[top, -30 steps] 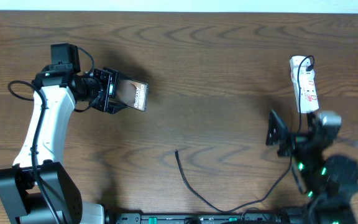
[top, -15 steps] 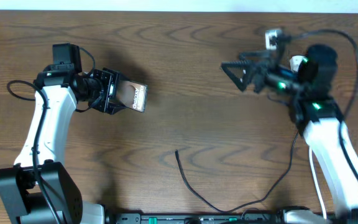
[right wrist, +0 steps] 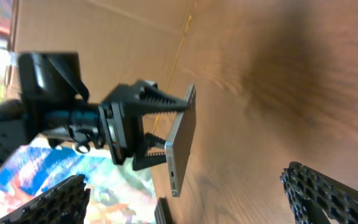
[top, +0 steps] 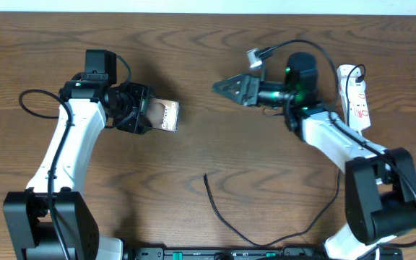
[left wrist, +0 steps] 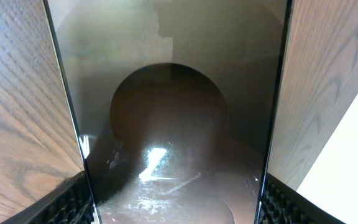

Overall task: Plug charger to phone and switch on socket
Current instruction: 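Move the right gripper from the power strip toward the held phone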

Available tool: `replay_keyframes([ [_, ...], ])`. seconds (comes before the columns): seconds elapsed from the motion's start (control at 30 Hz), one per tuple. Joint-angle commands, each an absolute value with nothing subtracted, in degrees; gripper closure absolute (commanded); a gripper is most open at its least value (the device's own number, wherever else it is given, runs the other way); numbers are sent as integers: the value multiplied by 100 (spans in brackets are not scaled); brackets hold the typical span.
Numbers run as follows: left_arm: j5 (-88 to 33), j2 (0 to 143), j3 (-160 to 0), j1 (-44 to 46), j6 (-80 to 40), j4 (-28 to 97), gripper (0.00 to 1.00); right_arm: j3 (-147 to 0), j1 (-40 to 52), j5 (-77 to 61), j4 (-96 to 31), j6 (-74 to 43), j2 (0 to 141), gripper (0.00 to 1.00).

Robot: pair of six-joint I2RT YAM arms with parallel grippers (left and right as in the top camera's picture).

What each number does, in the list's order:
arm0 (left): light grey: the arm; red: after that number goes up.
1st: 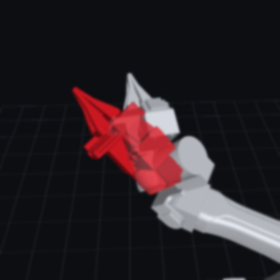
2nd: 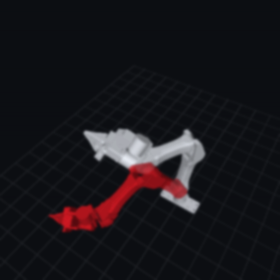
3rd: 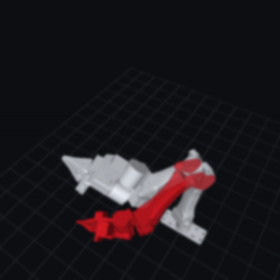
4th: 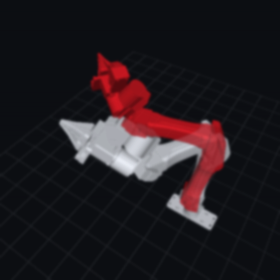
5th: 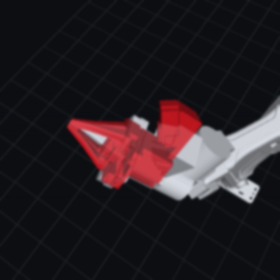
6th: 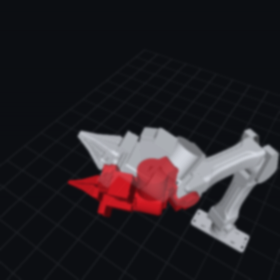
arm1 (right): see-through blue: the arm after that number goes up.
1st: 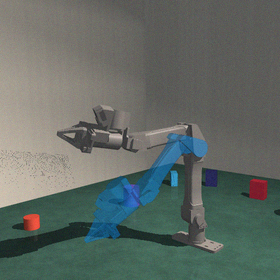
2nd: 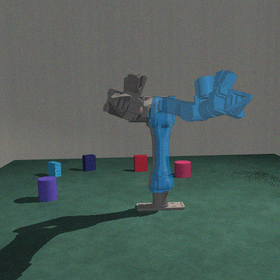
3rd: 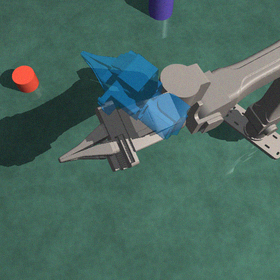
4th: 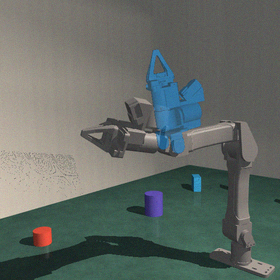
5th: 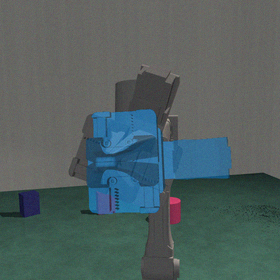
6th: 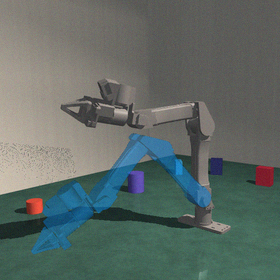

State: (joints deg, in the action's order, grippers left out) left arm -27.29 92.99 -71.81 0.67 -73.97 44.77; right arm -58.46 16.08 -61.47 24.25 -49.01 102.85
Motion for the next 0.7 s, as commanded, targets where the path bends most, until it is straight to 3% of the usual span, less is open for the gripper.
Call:
replay_keyframes([
  [0.0, -2587, 9131, -7199, 113, -7975, 4473, 93, -5916, 1826, -5983, 2469, -4790, 10431, 1],
  [0.67, -2580, 9131, -7199, 499, -8331, 4425, 93, -5916, 2764, -5258, 2421, -4359, 10484, 1],
])
